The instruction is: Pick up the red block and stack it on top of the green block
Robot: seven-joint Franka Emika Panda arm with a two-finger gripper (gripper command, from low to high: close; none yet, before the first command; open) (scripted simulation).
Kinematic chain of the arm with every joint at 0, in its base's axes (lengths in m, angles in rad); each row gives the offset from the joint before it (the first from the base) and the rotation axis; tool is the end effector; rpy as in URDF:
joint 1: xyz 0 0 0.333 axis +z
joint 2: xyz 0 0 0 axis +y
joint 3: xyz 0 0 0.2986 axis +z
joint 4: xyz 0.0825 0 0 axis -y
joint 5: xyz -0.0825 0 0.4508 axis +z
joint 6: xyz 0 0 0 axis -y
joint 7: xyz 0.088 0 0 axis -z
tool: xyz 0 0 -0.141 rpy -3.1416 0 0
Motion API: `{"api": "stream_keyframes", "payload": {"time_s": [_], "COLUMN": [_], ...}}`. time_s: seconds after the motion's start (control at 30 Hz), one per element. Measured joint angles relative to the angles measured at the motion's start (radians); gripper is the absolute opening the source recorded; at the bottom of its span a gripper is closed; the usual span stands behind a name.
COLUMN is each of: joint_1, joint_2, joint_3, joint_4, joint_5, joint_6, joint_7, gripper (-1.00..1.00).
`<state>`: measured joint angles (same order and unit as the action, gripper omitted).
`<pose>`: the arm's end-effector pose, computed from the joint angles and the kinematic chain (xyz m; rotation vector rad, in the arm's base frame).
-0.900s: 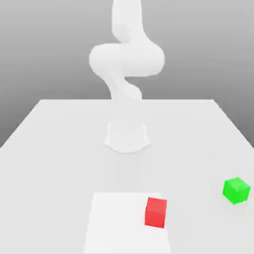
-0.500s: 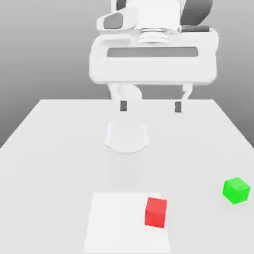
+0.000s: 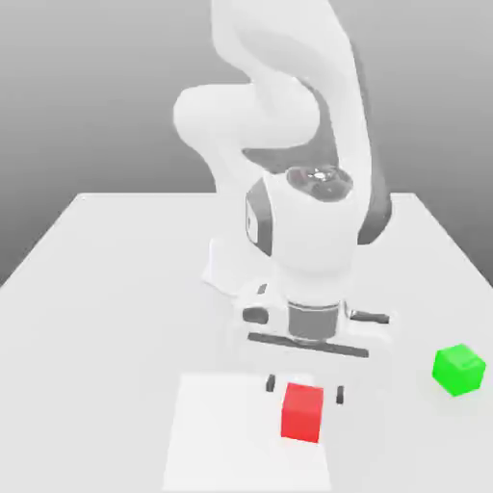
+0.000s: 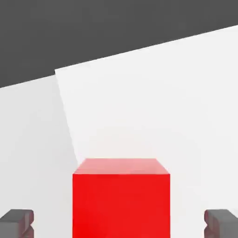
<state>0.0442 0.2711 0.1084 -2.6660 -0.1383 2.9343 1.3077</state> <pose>0.4122 0.0785 0.0336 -2.7382 1.5383 -0.0002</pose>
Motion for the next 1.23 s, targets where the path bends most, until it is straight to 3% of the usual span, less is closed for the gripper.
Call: {"api": "stream_keyframes", "payload": {"time_s": [0.23,0.43,0.87,1.13,1.17,1.23], "joint_1": [0.002,-0.021,0.341,0.413,0.42,0.42], "joint_2": [0.006,-0.18,-0.236,-0.061,-0.043,-0.043], "joint_3": [-0.003,0.052,0.281,0.216,0.206,0.206], "joint_4": [0.001,-0.027,0.061,0.084,0.085,0.085], "joint_5": [-0.004,0.097,0.115,-0.052,-0.069,-0.069], "joint_6": [0.006,-0.151,-0.296,-0.156,-0.141,-0.141], "joint_7": [0.003,-0.075,-0.362,-0.275,-0.264,-0.264], "gripper": [-1.0,-1.0,-1.0,-1.0,1.0,1.0]}}
